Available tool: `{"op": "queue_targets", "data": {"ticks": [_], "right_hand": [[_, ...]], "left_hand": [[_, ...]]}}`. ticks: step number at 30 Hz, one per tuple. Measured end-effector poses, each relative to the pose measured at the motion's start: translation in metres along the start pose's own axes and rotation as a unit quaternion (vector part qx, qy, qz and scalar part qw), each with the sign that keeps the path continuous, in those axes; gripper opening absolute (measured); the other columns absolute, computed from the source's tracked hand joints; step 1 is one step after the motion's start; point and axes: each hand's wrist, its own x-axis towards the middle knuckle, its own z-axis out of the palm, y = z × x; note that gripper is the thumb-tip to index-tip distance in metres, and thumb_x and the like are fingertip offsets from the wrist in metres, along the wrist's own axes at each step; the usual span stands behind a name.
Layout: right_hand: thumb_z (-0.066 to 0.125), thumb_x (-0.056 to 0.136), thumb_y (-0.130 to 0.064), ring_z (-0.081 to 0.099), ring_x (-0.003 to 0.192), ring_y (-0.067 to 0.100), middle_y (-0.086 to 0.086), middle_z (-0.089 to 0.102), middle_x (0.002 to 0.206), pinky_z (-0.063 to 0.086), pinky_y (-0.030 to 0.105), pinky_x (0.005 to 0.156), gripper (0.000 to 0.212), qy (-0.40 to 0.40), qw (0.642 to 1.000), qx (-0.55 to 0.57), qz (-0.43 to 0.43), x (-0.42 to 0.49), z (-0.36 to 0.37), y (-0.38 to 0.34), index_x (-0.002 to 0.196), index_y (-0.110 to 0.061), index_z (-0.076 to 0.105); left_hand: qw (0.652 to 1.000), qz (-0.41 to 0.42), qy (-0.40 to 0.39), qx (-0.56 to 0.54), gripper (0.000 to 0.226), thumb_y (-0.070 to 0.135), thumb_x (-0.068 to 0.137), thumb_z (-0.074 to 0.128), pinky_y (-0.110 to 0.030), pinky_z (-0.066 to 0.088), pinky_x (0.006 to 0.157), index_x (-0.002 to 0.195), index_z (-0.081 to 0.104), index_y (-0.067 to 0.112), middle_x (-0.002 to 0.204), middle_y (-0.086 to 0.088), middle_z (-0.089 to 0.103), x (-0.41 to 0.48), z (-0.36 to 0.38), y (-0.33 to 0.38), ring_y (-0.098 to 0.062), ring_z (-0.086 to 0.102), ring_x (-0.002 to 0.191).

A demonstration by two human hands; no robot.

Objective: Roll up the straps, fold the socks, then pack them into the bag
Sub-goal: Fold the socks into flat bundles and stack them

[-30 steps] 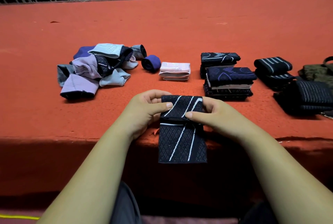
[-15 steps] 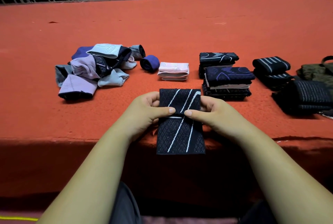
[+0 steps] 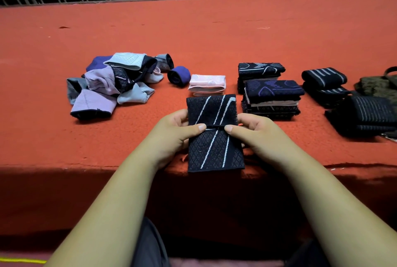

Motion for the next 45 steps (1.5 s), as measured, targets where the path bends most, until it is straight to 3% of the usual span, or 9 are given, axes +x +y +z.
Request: {"op": "queue_targets", "data": {"ticks": [4,13,19,22,29,33,37,42,45], "right_hand": [[0.066,0.103,-0.017,0.058,0.088,0.024,0.027,0.074,0.113,0.046,0.04,0.082,0.019,0.019,1.0,0.002,-0.017,0.0,0.0,-0.003,0.12,-0.017,0.076],[0.065,0.099,-0.015,0.058,0.087,0.027,0.033,0.07,0.115,0.049,0.048,0.088,0.034,0.021,0.999,0.014,-0.028,-0.001,0.003,-0.009,0.127,-0.032,0.072],[0.063,0.097,-0.007,0.058,0.089,0.025,0.034,0.071,0.113,0.046,0.036,0.085,0.03,0.034,0.997,0.066,-0.026,-0.003,0.0,-0.01,0.123,-0.019,0.074],[0.053,0.102,0.002,0.059,0.057,0.005,0.003,0.074,0.073,0.046,0.014,0.056,0.029,0.044,0.995,0.082,-0.023,-0.006,-0.004,-0.012,0.117,-0.012,0.073],[0.045,0.096,0.004,0.061,0.085,0.034,0.032,0.073,0.105,0.05,0.041,0.077,0.041,0.048,0.991,0.125,0.002,-0.005,-0.003,-0.009,0.096,-0.016,0.08],[0.038,0.093,0.0,0.062,0.065,0.012,0.007,0.076,0.08,0.047,0.019,0.053,0.038,0.037,0.989,0.142,-0.016,-0.007,-0.005,-0.013,0.098,-0.007,0.076],[0.063,0.092,-0.019,0.065,0.097,0.027,0.015,0.075,0.108,0.05,0.043,0.09,0.02,0.028,0.992,0.115,-0.045,-0.003,-0.007,-0.004,0.101,-0.016,0.08],[0.072,0.096,-0.005,0.071,0.103,0.019,0.008,0.075,0.117,0.057,0.041,0.095,0.045,0.042,0.996,0.038,-0.064,-0.007,-0.004,-0.007,0.13,-0.035,0.07],[0.069,0.1,-0.015,0.07,0.078,0.008,-0.008,0.078,0.101,0.055,0.034,0.074,0.034,0.04,0.999,-0.014,-0.034,-0.004,0.001,-0.008,0.131,-0.03,0.066]], "left_hand": [[1.0,-0.01,0.009,-0.004,0.04,0.0,0.096,0.068,-0.05,0.055,0.106,0.135,0.064,0.007,0.131,-0.018,0.073,0.003,-0.004,-0.001,-0.033,0.07,0.118],[0.999,-0.009,-0.01,-0.033,0.044,-0.005,0.095,0.066,-0.046,0.054,0.105,0.137,0.065,0.007,0.14,-0.02,0.067,0.002,-0.005,0.001,-0.029,0.068,0.118],[0.999,-0.031,-0.014,-0.037,0.048,0.0,0.09,0.072,-0.041,0.051,0.109,0.136,0.06,-0.007,0.142,-0.03,0.061,0.003,-0.009,0.001,-0.032,0.064,0.123],[0.998,-0.042,-0.022,-0.04,0.042,-0.001,0.097,0.063,-0.04,0.051,0.108,0.139,0.06,-0.005,0.14,-0.023,0.066,0.0,-0.007,0.003,-0.031,0.066,0.122],[0.998,-0.07,-0.007,0.005,0.036,0.007,0.099,0.062,-0.043,0.054,0.1,0.133,0.067,0.0,0.129,-0.022,0.071,-0.002,-0.001,0.009,-0.032,0.064,0.113],[0.996,-0.084,-0.008,-0.007,0.041,0.016,0.103,0.051,-0.054,0.047,0.112,0.137,0.066,0.001,0.142,-0.028,0.063,0.002,-0.002,0.008,-0.041,0.061,0.13],[0.994,-0.093,-0.01,-0.059,0.054,0.043,0.102,0.057,-0.045,0.057,0.098,0.137,0.063,0.002,0.134,-0.022,0.069,0.001,-0.001,0.01,-0.032,0.07,0.113],[1.0,-0.017,0.001,0.0,0.038,0.003,0.094,0.072,-0.053,0.056,0.104,0.132,0.066,0.006,0.131,-0.018,0.072,-0.005,0.003,0.005,-0.036,0.071,0.119],[1.0,0.012,0.023,-0.014,0.037,0.0,0.096,0.068,-0.05,0.058,0.1,0.132,0.064,0.006,0.128,-0.014,0.074,-0.005,0.004,0.006,-0.032,0.073,0.114]]}}
